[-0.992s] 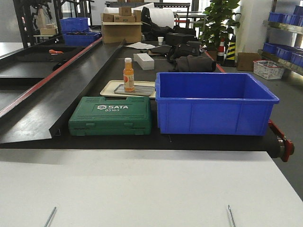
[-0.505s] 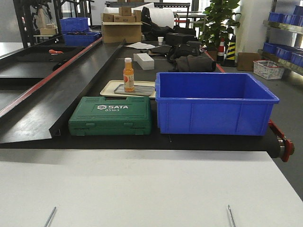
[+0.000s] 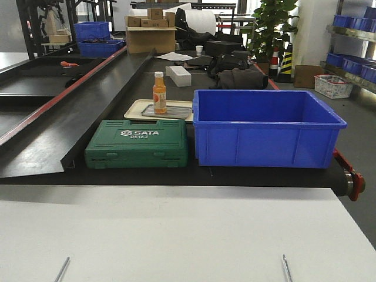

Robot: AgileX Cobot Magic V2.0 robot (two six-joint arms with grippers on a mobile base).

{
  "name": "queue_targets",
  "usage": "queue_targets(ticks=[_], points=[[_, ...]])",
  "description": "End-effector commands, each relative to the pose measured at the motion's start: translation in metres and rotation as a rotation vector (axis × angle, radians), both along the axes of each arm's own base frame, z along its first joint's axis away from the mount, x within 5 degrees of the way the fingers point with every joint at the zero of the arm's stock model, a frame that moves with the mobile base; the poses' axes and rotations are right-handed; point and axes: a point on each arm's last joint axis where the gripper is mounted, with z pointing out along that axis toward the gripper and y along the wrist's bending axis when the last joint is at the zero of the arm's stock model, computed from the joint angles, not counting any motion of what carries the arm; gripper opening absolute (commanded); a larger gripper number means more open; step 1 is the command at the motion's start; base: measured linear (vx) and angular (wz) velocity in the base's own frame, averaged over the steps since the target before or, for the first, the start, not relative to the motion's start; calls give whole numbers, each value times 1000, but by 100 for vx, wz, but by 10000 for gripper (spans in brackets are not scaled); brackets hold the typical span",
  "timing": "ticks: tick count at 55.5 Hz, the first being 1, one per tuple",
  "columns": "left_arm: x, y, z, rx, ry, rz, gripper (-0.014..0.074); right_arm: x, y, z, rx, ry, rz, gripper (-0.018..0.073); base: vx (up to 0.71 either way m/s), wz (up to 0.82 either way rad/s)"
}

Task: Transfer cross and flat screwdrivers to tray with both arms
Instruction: 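Lower both grippers toward the two green-handled screwdrivers on the table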

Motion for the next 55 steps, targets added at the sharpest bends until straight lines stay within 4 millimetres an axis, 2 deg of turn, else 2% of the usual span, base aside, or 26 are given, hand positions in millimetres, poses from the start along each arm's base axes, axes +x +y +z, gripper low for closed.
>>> queue_targets(ticks=[1,6,12,18,26,34,41,46,55], points=[[-10,1,52,-12,-193,0,0,-1,0,39,8,-140,5,-8,0,0],[-6,0,81,-11,-182,0,8,5,1,67,5,-143,4,-7,0,0],[12,-1,108,-5,-97,0,27,19,3,93,2,-120,4,-3,0,0],[41,-3,114,6,11,1,57,39,5,91,-12,-26,5,7,0,0],[73,-5,96,19,193,1,134,65,8,74,-29,139,5,74,0,0],[99,-7,69,36,428,0,298,85,10,57,-43,263,7,220,0,0],[117,-8,51,44,554,0,431,100,11,40,-47,372,7,347,0,0],[130,-9,37,49,626,0,475,109,12,27,-14,462,0,392,0,0],[160,-11,12,69,859,-1,479,128,14,16,86,679,-32,394,0,0]])
